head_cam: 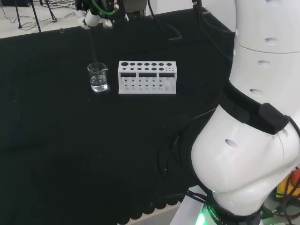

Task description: Put the glass rod back on the white test tube rack.

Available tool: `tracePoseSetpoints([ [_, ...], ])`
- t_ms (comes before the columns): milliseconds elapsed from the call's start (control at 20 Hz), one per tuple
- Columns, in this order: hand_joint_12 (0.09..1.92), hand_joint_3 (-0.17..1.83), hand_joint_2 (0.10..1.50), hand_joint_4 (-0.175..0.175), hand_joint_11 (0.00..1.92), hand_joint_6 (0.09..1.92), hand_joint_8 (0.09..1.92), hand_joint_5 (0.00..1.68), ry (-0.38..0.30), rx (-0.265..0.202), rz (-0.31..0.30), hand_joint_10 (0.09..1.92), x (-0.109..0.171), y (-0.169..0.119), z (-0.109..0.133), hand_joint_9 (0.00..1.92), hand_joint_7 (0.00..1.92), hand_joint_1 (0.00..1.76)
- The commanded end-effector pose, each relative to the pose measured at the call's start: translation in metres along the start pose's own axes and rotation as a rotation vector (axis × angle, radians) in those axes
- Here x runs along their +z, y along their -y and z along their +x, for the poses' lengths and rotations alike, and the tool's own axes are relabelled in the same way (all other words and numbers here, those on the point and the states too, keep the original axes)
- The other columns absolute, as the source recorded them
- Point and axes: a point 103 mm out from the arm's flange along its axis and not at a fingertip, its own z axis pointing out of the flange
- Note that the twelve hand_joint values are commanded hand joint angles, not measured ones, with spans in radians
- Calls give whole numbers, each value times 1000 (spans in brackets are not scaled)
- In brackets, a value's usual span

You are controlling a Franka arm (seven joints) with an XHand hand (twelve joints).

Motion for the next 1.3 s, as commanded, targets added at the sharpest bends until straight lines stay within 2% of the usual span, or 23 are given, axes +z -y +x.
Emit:
tracePoseSetpoints([
  [50,745,914,567,-175,1837,949,1059,1183,11,22,-37,758,-38,16,-5,1890,1552,1211],
  [300,745,913,567,-175,1837,948,1059,1183,17,56,-51,758,-57,31,-16,1890,1553,1211],
  [500,745,913,567,-175,1837,948,1059,1183,13,93,-58,758,-65,44,-33,1890,1553,1211],
  [1300,745,912,568,-175,1838,948,1058,1182,4,237,-61,759,-69,103,-116,1890,1554,1211],
])
